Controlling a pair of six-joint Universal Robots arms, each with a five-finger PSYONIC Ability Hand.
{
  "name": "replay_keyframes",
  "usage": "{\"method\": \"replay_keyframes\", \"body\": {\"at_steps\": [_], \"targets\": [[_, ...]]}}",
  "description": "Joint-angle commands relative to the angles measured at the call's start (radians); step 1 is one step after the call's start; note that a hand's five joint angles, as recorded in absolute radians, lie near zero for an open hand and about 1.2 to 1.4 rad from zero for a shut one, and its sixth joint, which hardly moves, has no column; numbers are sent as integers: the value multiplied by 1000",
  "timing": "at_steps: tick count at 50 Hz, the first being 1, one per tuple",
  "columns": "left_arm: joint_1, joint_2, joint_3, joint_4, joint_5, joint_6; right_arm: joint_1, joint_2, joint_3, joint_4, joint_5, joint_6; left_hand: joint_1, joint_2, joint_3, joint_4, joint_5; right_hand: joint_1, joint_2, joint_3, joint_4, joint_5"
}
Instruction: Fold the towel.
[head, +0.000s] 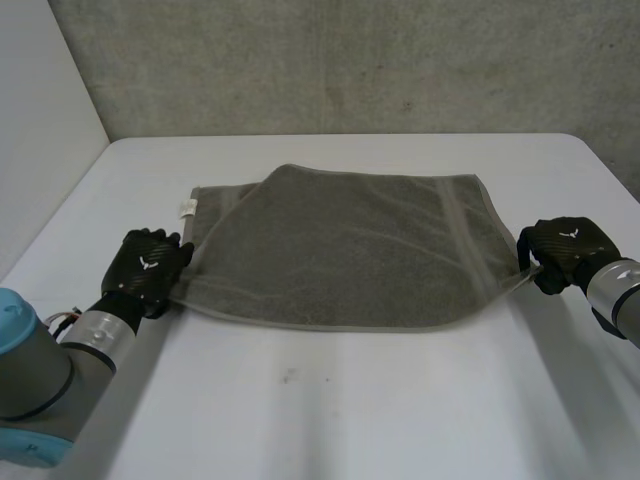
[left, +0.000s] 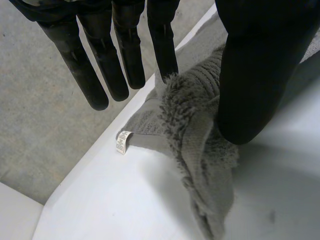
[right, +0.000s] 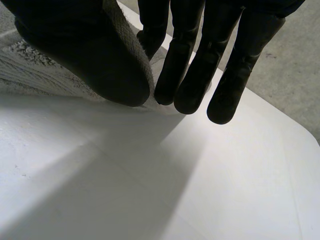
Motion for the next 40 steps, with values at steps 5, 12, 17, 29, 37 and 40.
{"method": "replay_keyframes", "body": {"at_steps": [5, 12, 17, 29, 37, 40], "targets": [[55, 49, -31, -1, 83, -1, -1, -16, -3, -2, 9, 9, 111, 111, 112, 111, 118, 3, 182, 180, 179, 186], [58, 38, -34, -1, 86, 0, -12, -25, -7, -1, 17, 9, 374, 374, 375, 374, 381, 3, 182, 180, 179, 186], [59, 51, -47, -1, 86, 0, -36, -69, -12, 10, 20, 6, 776, 776, 776, 775, 783, 3, 182, 180, 179, 186], [52, 250, -143, -27, 84, 3, -76, -167, -58, 233, -3, -39, 792, 792, 792, 791, 799, 3, 182, 180, 179, 186], [56, 469, -171, -276, 84, 6, -125, -261, -58, 396, 3, -224, 792, 792, 792, 791, 799, 3, 182, 180, 179, 186], [65, 547, -163, -429, 84, 25, -153, -321, -55, 485, 3, -302, 792, 792, 792, 791, 799, 3, 182, 180, 179, 186]]}}
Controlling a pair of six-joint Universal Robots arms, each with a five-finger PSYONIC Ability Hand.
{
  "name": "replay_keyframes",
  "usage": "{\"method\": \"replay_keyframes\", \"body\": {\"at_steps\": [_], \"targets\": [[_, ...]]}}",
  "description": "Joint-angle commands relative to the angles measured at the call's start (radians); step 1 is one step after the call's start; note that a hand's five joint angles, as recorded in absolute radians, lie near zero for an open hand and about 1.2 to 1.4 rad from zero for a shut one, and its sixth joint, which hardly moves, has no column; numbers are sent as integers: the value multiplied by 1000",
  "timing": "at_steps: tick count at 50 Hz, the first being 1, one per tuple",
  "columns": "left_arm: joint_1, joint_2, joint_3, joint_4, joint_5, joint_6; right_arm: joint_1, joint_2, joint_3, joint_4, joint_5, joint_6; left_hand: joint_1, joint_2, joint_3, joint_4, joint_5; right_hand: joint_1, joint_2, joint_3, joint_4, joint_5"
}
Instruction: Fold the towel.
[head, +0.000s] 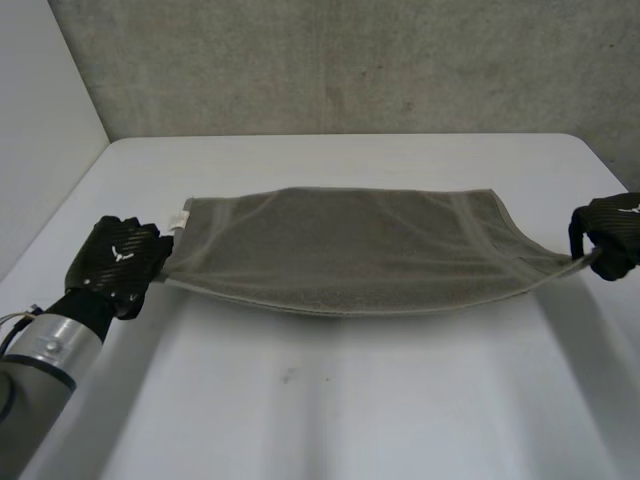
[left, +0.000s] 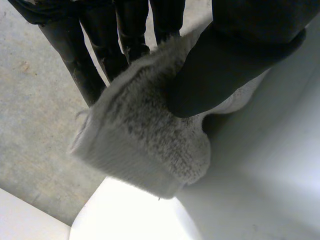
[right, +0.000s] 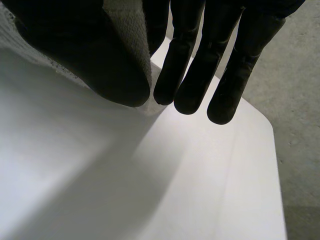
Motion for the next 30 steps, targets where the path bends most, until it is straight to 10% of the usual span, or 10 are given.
{"method": "replay_keyframes", "body": {"at_steps": [1, 8, 19, 30], "targets": [[11, 190, 0, -306, 0, 21, -49, -115, 4, 170, 5, -180, 213, 179, 181, 180, 196, 3, 182, 180, 179, 186], [37, 270, 40, -609, 0, 170, -118, -198, 15, 341, -44, -293, 213, 179, 181, 180, 196, 3, 182, 180, 179, 186], [14, 55, 166, -590, 0, 242, -106, -77, 24, 103, -203, -280, 213, 179, 181, 180, 196, 3, 182, 180, 179, 186], [-106, -403, 647, -554, -12, 230, 1, 202, -146, -238, -64, -90, 213, 179, 181, 180, 196, 3, 182, 180, 179, 186]]}}
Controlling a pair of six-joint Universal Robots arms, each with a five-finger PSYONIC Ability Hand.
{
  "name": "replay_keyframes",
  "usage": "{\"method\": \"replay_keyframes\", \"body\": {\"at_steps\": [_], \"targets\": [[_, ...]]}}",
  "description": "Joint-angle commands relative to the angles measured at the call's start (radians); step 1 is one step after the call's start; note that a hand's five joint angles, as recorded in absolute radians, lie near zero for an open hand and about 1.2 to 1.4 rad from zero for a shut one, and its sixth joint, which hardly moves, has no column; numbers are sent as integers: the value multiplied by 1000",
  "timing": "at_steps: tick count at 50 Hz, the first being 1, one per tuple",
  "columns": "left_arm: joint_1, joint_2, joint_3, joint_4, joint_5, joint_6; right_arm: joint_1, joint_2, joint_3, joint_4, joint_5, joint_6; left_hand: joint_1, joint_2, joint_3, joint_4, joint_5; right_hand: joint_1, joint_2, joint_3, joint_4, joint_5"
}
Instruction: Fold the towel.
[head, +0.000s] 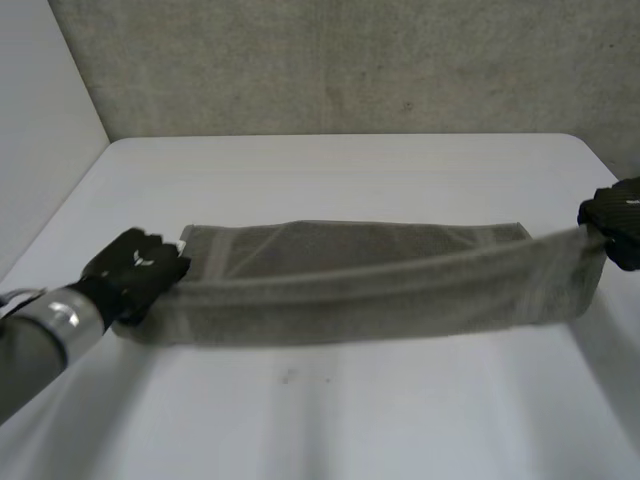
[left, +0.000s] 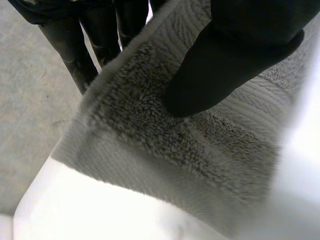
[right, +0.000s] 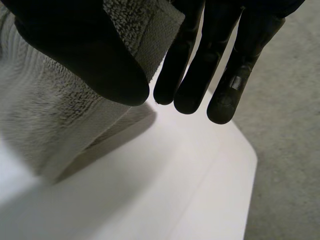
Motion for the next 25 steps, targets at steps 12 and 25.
{"method": "replay_keyframes", "body": {"at_steps": [12, 25], "targets": [[-114, -585, 718, 14, -53, -84, 176, 446, -354, -255, 208, 186, 208, 178, 180, 179, 192, 3, 182, 181, 179, 186], [-132, -777, 931, 9, -109, -121, 207, 580, -488, -341, 296, 185, 208, 178, 180, 179, 192, 3, 182, 181, 179, 186]]}}
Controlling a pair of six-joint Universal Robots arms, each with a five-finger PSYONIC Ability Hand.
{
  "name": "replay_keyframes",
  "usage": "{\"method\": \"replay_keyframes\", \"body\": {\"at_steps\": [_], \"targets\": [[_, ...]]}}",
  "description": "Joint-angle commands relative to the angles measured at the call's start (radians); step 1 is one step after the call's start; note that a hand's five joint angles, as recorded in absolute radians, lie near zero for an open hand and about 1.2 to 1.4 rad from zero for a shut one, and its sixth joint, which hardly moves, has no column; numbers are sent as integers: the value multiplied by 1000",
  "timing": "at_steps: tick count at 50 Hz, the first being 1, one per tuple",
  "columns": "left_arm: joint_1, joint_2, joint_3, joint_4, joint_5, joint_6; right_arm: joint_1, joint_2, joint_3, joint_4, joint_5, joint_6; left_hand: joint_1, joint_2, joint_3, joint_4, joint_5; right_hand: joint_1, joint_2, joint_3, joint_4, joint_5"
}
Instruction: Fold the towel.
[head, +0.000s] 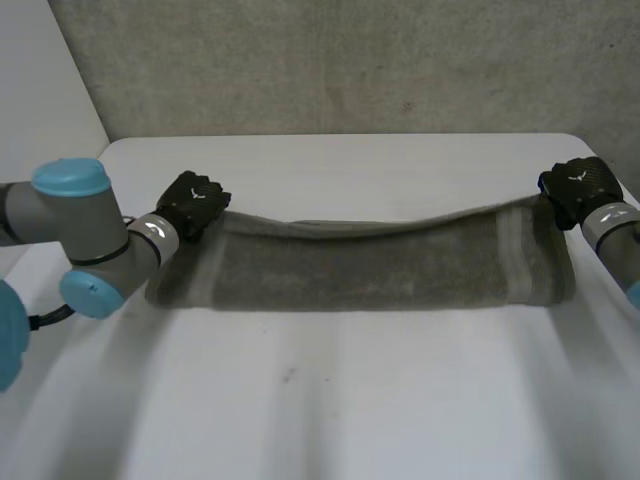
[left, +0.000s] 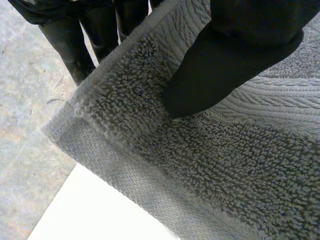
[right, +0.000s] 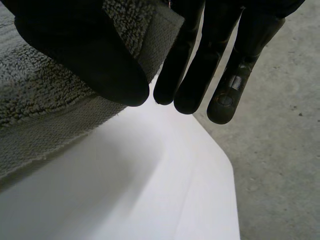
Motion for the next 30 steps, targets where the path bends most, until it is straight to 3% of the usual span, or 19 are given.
{"method": "replay_keyframes", "body": {"at_steps": [1, 7, 8, 9, 10, 17, 22, 24, 30], "targets": [[-2, -70, 62, -3, -10, -2, 7, 49, -50, -20, 16, -2, 204, 178, 180, 179, 191, 3, 182, 181, 179, 186], [-2, -82, 58, -6, -16, -2, 7, 83, -63, -19, 17, -2, 204, 178, 180, 179, 191, -2, 177, 176, 174, 181], [-2, -82, 58, -6, -16, -2, 7, 86, -63, -16, 19, -3, 204, 178, 180, 179, 191, -879, -701, -702, -704, -696], [-2, -82, 56, -5, -18, -1, 7, 86, -63, -16, 19, -3, -278, -304, -302, -303, -291, -888, -710, -711, -712, -705], [-3, -79, 55, -3, -24, 2, 8, 89, -63, -16, 23, -3, -989, -1015, -1014, -1014, -1002, -1219, -1040, -1041, -1043, -1036], [-6, -32, 59, 3, -67, -8, 21, 43, -63, -17, 37, 9, -1018, -1043, -1042, -1043, -1031, -1219, -1040, -1041, -1043, -1036], [-8, 62, 30, 12, -73, -28, 17, -63, -32, -17, 37, 103, -1018, -1043, -1042, -1043, -1031, -1219, -1040, -1041, -1043, -1036], [-8, 95, 1, 12, -75, -53, 11, -144, 8, -16, 39, 183, -1018, -1043, -1042, -1043, -1031, -1219, -1040, -1041, -1043, -1036], [1, 267, -169, 14, -73, -220, 8, -274, 100, -2, 28, 233, -1018, -1043, -1042, -1043, -1031, -1219, -1040, -1041, -1043, -1036]]}}
